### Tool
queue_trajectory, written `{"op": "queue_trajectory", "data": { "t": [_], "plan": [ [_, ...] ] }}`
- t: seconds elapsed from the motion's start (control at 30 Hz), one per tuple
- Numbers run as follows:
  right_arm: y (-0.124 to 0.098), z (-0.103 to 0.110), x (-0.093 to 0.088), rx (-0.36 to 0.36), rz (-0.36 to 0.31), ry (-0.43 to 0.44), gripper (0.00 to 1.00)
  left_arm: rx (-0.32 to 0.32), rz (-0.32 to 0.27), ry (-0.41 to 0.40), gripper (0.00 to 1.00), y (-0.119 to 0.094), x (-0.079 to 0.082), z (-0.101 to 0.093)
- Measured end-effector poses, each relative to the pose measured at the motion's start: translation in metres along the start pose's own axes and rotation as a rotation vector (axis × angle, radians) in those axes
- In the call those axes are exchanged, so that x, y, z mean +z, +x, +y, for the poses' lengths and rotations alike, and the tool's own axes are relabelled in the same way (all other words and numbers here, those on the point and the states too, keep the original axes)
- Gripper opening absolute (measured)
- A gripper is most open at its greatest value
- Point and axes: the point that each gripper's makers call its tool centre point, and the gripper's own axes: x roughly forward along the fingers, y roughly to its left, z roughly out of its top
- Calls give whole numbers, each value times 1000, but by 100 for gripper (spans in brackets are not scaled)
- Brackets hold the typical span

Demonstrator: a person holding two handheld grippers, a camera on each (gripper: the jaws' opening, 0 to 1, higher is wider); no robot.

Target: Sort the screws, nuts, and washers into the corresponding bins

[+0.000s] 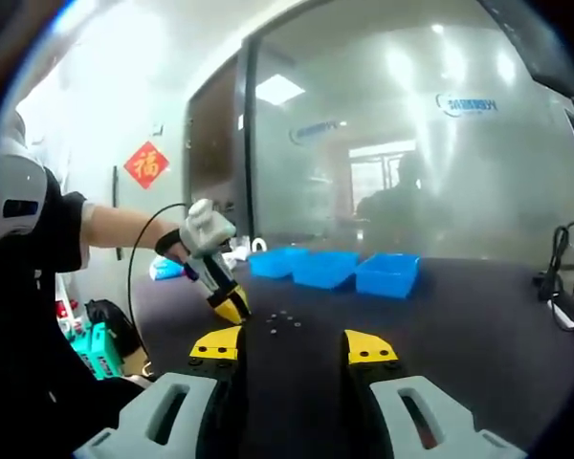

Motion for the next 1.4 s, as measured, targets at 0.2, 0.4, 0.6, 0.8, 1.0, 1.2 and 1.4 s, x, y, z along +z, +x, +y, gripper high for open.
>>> {"op": "queue_trajectory", "data": {
  "t": [0.2,0.4,0.6,0.8,1.0,1.2,1.4],
  "plan": [
    [0,3,-3,7,9,-7,35,10,-10,13,14,0,0,0],
    [0,3,-1,9,3,-4,35,15,-10,26,9,0,-1,-6],
    [0,4,1,10,-1,-5,35,11,-25,14,6,-1,-2,-7],
    [0,6,1,12,-1,-5,35,12,-80,-46,6,-7,-1,-6],
    [4,7,7,11,-16,-6,35,85,-394,-158,6,-47,37,23],
    [5,9,10,11,-23,-9,35,180,-567,-208,6,-76,52,52],
    [6,7,15,-1,-36,-3,34,298,-715,-182,6,-98,62,75]
  ]
}}
